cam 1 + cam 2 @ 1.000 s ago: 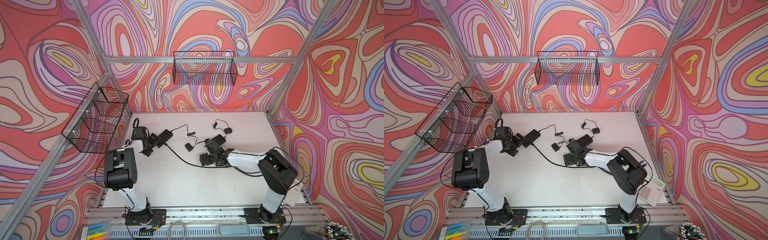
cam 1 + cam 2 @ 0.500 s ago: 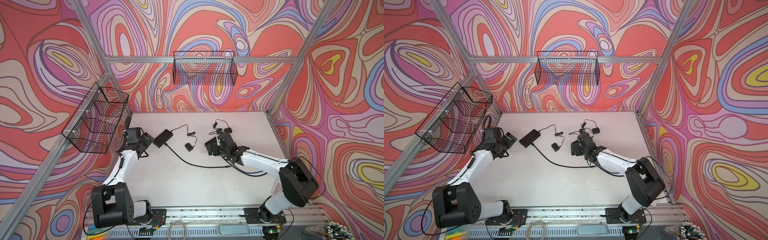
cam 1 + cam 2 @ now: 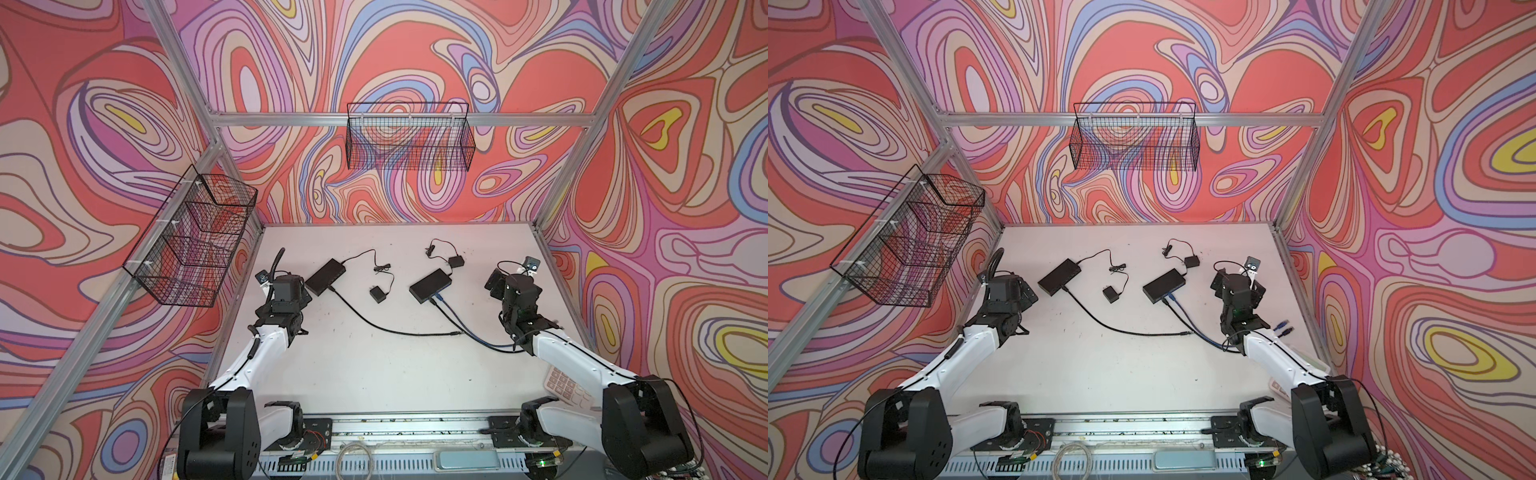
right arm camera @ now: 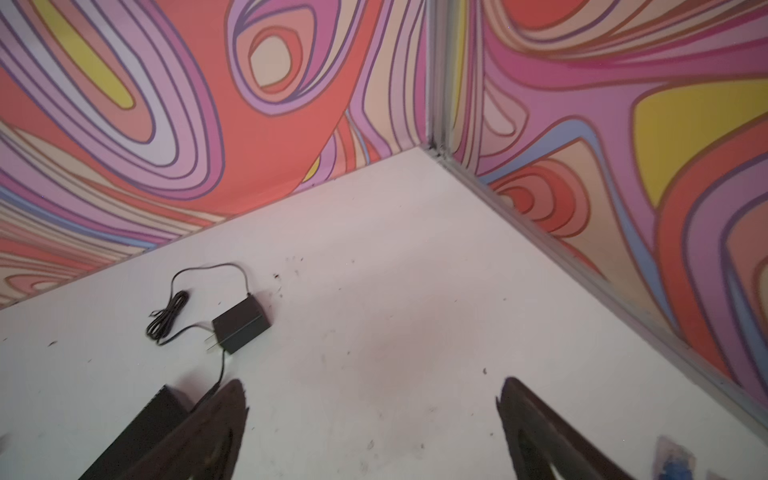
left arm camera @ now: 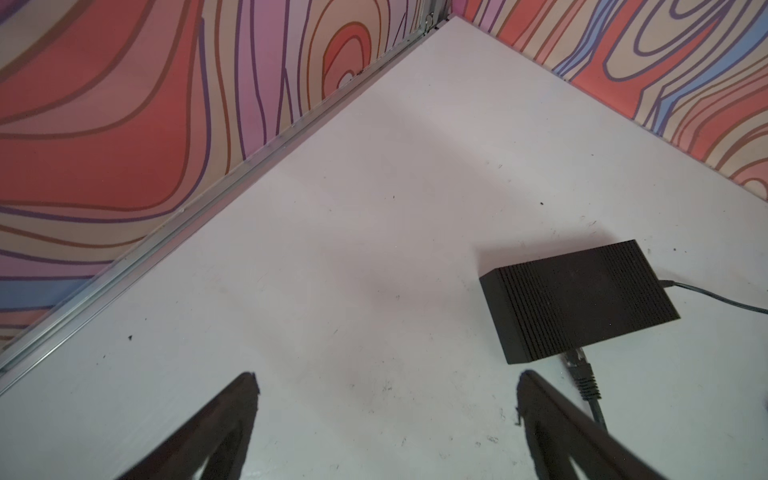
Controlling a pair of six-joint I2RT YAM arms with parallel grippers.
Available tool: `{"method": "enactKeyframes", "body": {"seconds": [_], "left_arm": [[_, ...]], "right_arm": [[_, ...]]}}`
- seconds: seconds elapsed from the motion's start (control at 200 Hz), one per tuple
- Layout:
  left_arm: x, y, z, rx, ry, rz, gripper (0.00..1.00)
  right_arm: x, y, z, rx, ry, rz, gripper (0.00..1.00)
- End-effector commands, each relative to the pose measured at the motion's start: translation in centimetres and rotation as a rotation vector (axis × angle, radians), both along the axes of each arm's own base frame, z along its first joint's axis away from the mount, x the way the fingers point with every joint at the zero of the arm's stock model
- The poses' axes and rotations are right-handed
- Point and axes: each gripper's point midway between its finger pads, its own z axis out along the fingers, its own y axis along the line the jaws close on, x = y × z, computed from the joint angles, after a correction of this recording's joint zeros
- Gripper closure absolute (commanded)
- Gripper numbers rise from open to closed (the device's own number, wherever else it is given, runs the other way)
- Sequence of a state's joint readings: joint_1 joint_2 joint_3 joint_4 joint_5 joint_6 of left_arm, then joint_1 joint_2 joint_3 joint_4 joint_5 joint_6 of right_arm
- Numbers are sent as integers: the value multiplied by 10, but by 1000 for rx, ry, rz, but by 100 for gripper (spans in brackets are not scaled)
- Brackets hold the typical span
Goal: Insert the plug into the switch port
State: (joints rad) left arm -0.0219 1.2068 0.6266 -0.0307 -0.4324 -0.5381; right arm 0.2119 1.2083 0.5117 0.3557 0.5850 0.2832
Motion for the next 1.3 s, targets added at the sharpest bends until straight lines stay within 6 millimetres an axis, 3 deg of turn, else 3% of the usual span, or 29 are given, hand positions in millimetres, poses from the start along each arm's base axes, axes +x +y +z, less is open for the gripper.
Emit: {"method": "enactKeyframes", "body": {"seconds": [0.0, 0.105, 0.2, 0.215, 0.3, 0.456, 0.631, 0.756, 0.971, 1.152, 1.297], "left_arm": [[16, -1, 13, 101, -85, -62, 0], [28, -17, 8, 109, -109, -180, 0], [37, -25, 5, 124, -128, -246, 0], [30, -26, -9, 121, -99, -258, 0], [28, -32, -25, 122, -73, -306, 0], [25, -28, -28, 145, -70, -290, 0], [23, -23, -24, 195, -92, -282, 0], [23, -20, -20, 223, -120, -267, 0], [44, -41, -22, 243, -113, -421, 2], [55, -45, -35, 294, -170, -449, 0], [51, -44, -39, 293, -171, -437, 0]], "right_arm": [[4, -22, 28, -183, -84, -115, 2], [15, -14, 9, -218, 9, -49, 2], [15, -10, 1, -219, -20, 3, 2], [15, -10, -2, -220, -16, 11, 2], [16, -11, -19, -208, 8, 24, 2], [19, 5, -48, -164, -9, 125, 2], [33, 20, -47, -224, -29, 218, 2], [38, 27, -59, -251, -42, 271, 2], [26, 22, -68, -199, -110, 306, 2], [35, 23, -72, -199, -79, 318, 2], [37, 22, -74, -195, -67, 313, 2]]}}
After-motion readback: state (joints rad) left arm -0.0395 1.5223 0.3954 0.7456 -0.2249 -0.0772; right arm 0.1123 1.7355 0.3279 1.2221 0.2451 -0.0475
